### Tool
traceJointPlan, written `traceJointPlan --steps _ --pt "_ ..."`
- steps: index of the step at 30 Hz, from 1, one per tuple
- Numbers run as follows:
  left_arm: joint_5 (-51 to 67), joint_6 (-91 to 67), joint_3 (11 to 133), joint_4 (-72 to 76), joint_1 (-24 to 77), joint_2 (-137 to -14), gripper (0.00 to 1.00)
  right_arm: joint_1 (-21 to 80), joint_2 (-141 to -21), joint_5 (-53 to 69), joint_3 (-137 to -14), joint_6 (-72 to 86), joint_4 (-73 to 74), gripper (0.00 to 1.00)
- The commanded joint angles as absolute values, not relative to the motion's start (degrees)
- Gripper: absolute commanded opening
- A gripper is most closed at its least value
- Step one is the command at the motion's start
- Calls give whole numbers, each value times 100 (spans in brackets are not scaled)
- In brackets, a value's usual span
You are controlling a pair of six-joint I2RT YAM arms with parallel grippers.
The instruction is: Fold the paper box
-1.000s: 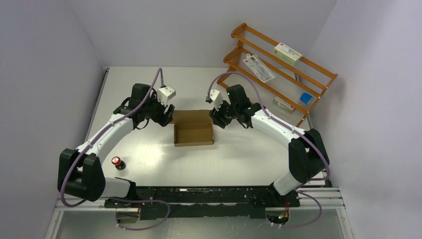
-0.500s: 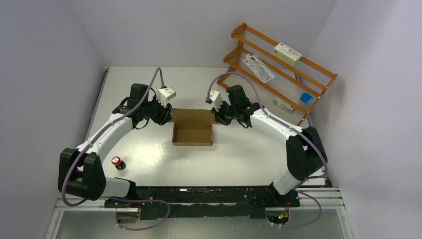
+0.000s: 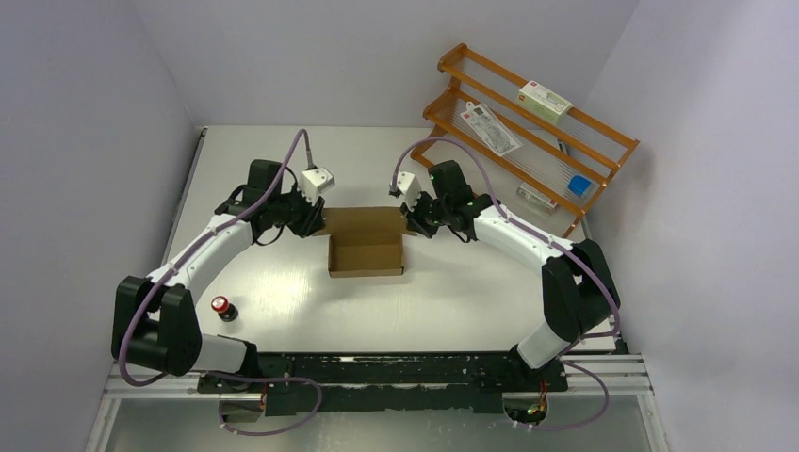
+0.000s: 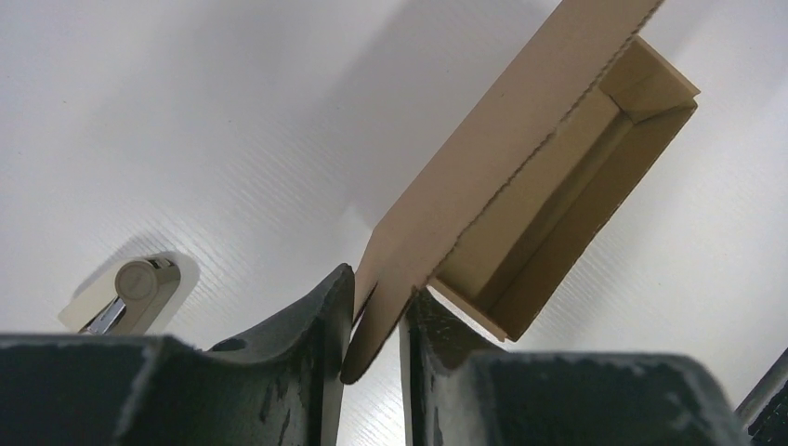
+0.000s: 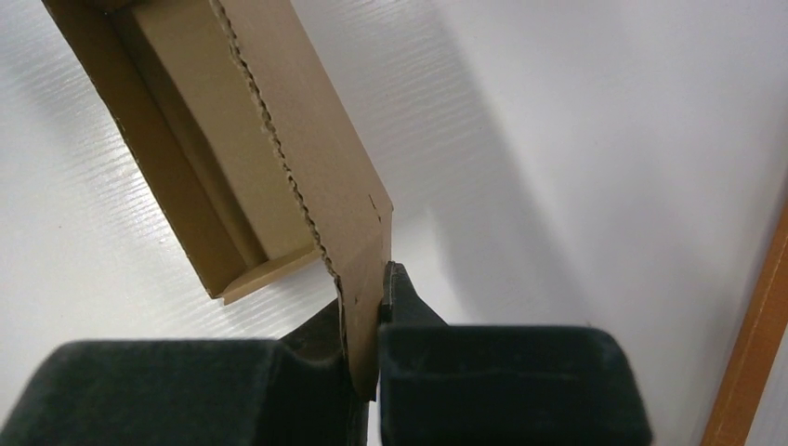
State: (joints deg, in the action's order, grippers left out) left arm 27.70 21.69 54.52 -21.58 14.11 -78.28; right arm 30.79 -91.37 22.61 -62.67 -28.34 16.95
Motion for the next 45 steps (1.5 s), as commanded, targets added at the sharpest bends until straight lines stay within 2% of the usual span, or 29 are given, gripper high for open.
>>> traceJointPlan --steps 1,4,11,14,25,31,37,45 --pt "3065 2257 5360 -2029 1376 -7936 29 3032 -8972 2385 -6282 -2847 1592 0" --pt "3058 2235 5326 -1991 1377 -7964 26 3032 -8918 2395 -6229 -2785 1512 0" --pt "3147 1898 5366 -2079 1380 -7916 9 3047 -8859 2314 -6176 -2238 1319 0" --pt "3062 1487 5300 -2017 1392 -7745 5 3096 -8798 2036 -6065 -1678 1112 0" --pt "2233 -802 4940 -1484 1751 -7144 5 3945 -8317 -135 -5409 117 496 0" --pt "1407 -1887 4646 -935 2132 -6804 5 4558 -8459 -1411 -5522 1089 739 0" --pt "454 -2443 4527 -689 2819 -6828 5 5042 -8725 -2716 -5672 2132 1091 0" --pt "-448 -3047 4555 -547 3405 -7002 7 5415 -8945 -3520 -5793 3317 1377 0"
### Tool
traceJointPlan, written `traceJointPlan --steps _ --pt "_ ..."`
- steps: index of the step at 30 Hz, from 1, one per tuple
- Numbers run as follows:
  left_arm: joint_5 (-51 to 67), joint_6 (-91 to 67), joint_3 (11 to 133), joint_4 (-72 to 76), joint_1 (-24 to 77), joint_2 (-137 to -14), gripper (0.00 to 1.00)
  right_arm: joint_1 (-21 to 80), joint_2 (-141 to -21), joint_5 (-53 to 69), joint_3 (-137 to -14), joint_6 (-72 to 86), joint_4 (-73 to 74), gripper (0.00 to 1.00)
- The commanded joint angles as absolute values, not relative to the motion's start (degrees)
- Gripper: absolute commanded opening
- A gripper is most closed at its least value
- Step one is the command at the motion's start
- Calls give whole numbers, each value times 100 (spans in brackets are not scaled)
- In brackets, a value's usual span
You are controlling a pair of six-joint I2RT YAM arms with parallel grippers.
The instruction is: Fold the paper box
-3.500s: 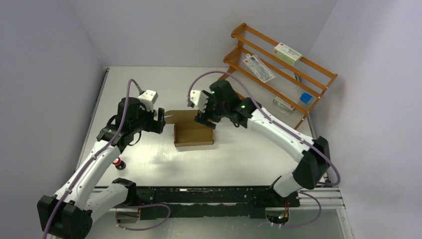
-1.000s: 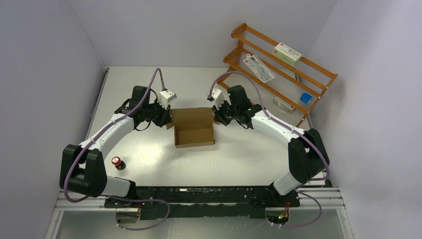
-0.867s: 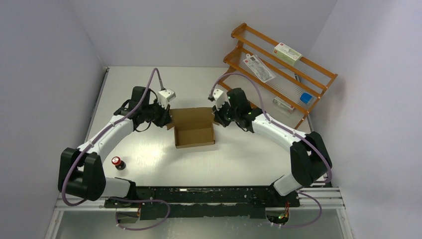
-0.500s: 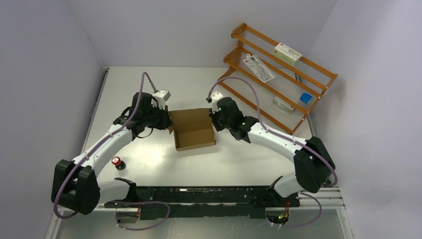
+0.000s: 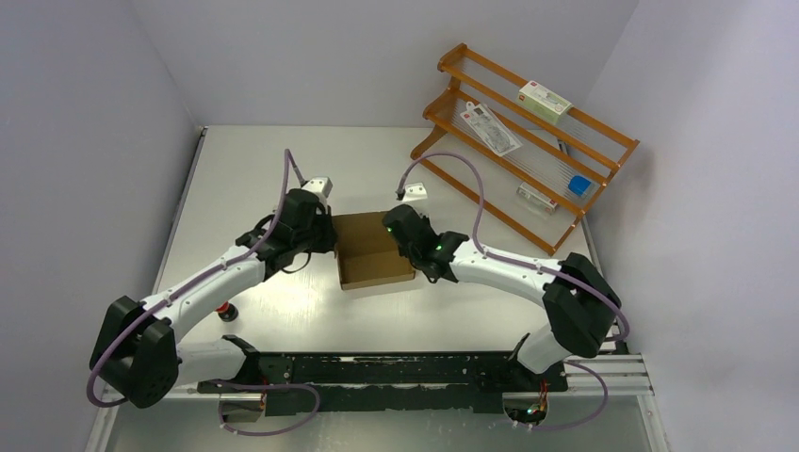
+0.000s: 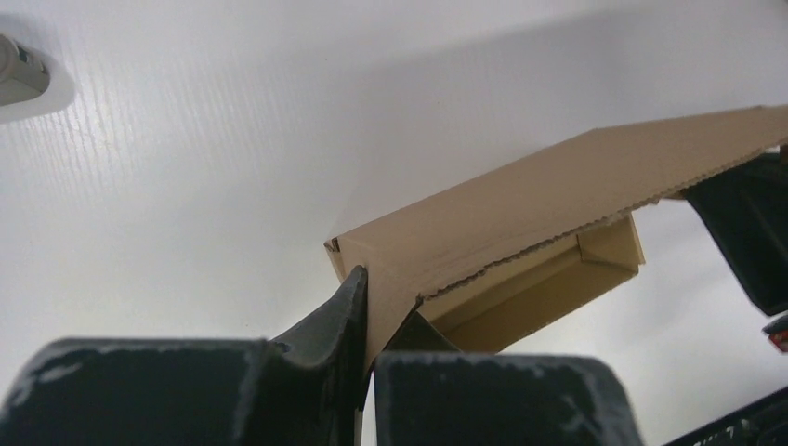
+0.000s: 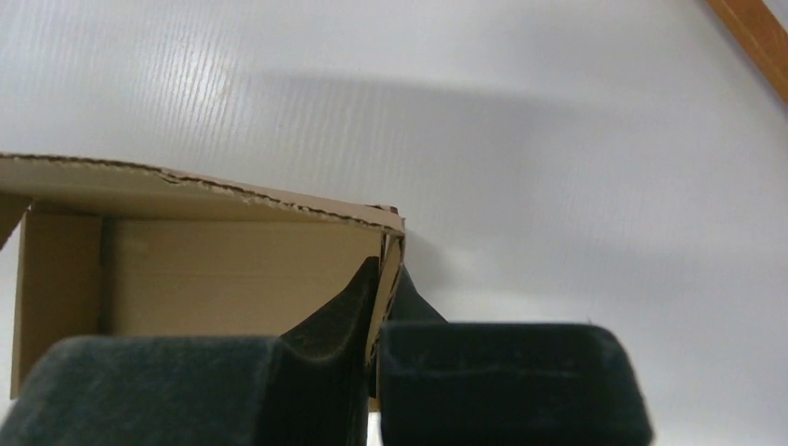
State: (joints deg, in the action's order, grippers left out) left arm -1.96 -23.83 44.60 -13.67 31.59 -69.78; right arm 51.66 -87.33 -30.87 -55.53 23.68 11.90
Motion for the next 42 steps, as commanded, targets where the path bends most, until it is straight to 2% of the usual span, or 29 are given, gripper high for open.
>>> traceJointPlan --steps 1,9,17,26,35,42 --pt "-524 -3094 4561 -527 3440 -7004 7 5455 -8981 -3634 -5838 3448 1466 0" --pt "-856 -3596 4496 -61 3543 -7023 7 5715 -8974 -4377 -5797 4146 1614 0" --pt "-1470 -3345 4402 -336 3932 -7205 14 5977 -8836 -4768 -5418 4318 1371 0" --pt "-2357 -3056 4240 -668 4415 -7110 15 6188 -8866 -5100 -5270 4686 1572 6" --pt "-2433 -2988 3667 -433 4582 -6718 14 6569 -8798 -5535 -4908 5008 1546 9" --pt "-2355 -2997 3243 -273 4603 -6325 18 6732 -8836 -5713 -4801 5281 1675 17"
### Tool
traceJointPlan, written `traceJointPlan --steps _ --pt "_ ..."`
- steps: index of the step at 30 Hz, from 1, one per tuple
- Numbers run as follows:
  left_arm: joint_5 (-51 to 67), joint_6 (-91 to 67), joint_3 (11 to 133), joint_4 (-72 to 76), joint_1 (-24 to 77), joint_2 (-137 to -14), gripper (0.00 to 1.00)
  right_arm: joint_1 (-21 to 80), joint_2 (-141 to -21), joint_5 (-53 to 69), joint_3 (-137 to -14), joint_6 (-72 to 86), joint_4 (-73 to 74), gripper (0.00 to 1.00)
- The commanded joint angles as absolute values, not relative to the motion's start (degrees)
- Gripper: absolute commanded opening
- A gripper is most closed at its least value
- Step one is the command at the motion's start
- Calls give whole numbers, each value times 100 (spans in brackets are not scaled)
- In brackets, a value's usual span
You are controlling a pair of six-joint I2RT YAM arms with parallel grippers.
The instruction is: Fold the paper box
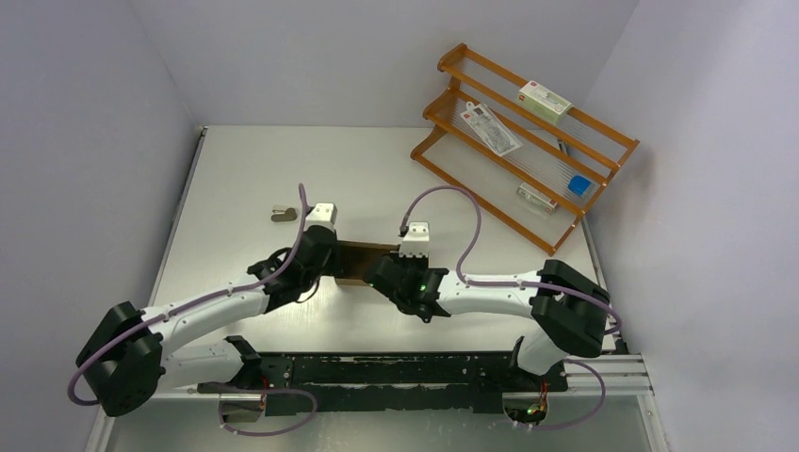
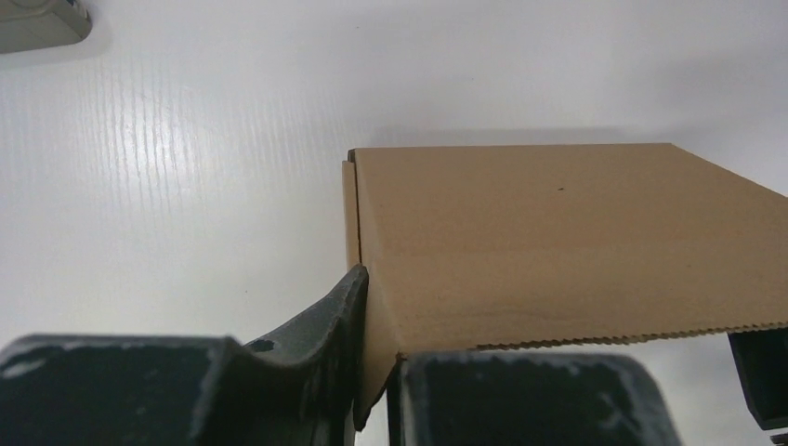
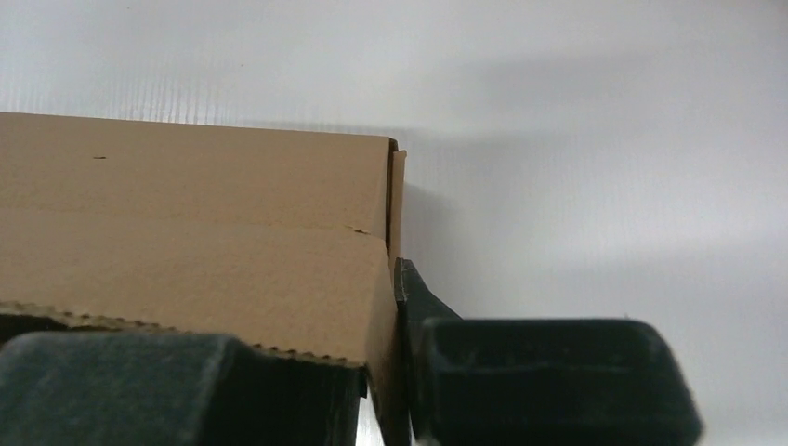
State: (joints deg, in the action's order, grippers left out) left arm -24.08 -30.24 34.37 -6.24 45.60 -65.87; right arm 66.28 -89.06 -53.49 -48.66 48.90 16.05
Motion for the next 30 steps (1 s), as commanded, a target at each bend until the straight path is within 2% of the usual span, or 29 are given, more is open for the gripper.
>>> traceJointPlan --steps 1,5,12,20,24,27,30 --pt "-2339 -3005 3192 -258 4605 -6261 19 6772 -8816 -5749 -4793 5328 1709 26" --pt "-2355 -3085 3009 -272 4606 -5988 28 6895 -8689 -5771 -4688 5357 1661 40" --pt "-2165 -3221 2706 -302 4606 -5321 40 7042 -8285 -5649 -4513 5195 1711 57" --pt "-1676 -3385 2411 -810 4605 -4304 57 7055 -7021 -4851 -3970 4559 1433 83" --pt "-1653 -3517 2522 -1415 4605 -3661 84 7052 -6259 -4104 -3902 4091 1585 99" --pt "-1874 -3593 2924 -1918 4605 -3393 94 7044 -5839 -3883 -4084 3837 1775 100" --pt "-2108 -3526 3429 -2255 4597 -3462 97 7024 -5683 -4094 -4477 3720 2170 100"
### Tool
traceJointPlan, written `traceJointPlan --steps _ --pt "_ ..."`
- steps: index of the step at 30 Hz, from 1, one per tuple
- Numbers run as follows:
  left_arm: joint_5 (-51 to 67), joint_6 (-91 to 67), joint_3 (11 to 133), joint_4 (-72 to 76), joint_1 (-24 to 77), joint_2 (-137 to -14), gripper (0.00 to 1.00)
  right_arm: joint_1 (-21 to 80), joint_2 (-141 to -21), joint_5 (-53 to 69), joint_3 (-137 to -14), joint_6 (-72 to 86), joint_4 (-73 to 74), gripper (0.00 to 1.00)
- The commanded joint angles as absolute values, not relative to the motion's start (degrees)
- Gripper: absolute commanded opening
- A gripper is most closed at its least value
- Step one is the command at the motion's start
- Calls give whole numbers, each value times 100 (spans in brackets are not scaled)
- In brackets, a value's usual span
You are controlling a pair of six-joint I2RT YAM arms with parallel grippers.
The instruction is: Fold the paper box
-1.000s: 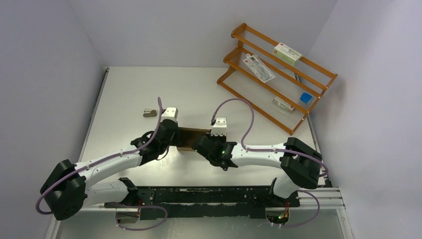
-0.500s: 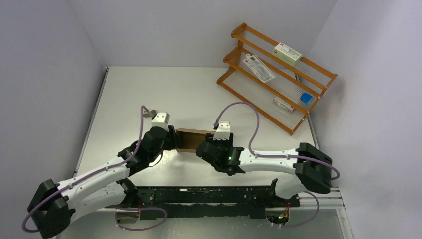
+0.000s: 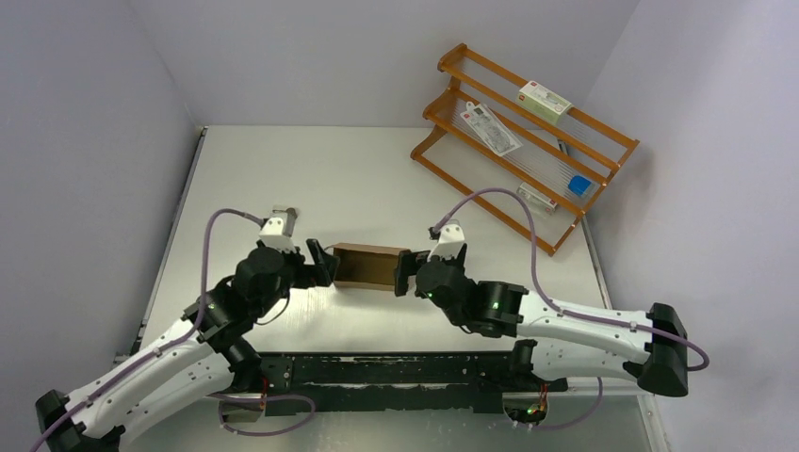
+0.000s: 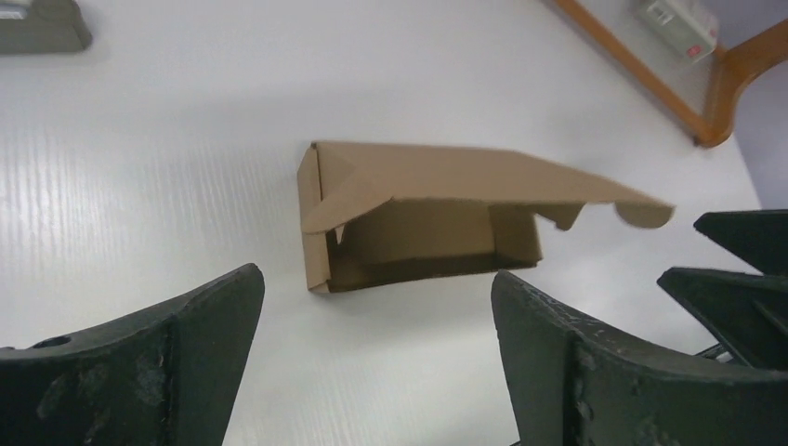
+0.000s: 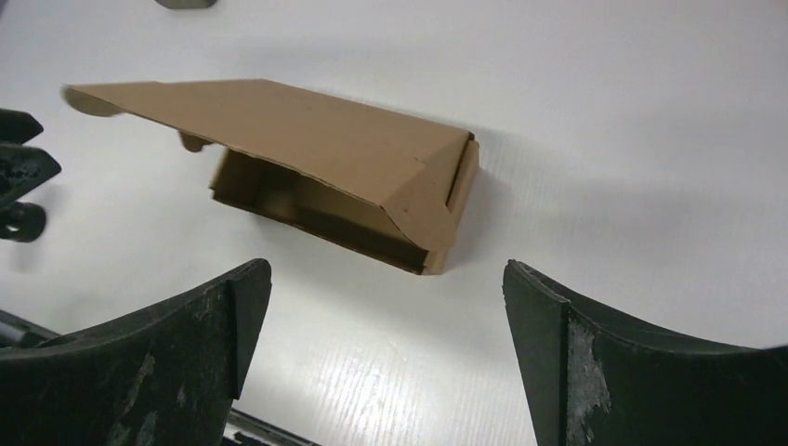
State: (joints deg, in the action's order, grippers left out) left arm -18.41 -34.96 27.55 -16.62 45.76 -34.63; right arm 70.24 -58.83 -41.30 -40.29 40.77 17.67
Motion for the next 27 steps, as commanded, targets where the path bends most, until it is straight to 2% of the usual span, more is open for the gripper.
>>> traceJointPlan --steps 1,4,10,13,20,27 --pt "-2174 -3453 3595 -2292 4597 -3555 97 6991 -5682 -4213 -4622 3685 2289 100" --pt "-2427 -3230 4157 -2443 4590 -4011 97 6776 -5797 -4431 -5030 3597 2561 100" --pt "-2716 -2589 5192 -2405 4489 -5091 93 5565 -6436 -3356 -5548 3226 2402 100" --pt "-2325 -2373 5474 -2408 4277 -5681 91 5303 -6818 -3035 -5571 3080 2194 100" --pt "-1155 -2309 4955 -1944 3662 -6253 82 5177 -7304 -2768 -5306 3119 1939 100" --pt "-677 -2377 4387 -1769 3551 -6171 76 5168 -7327 -2466 -4734 3254 1650 100"
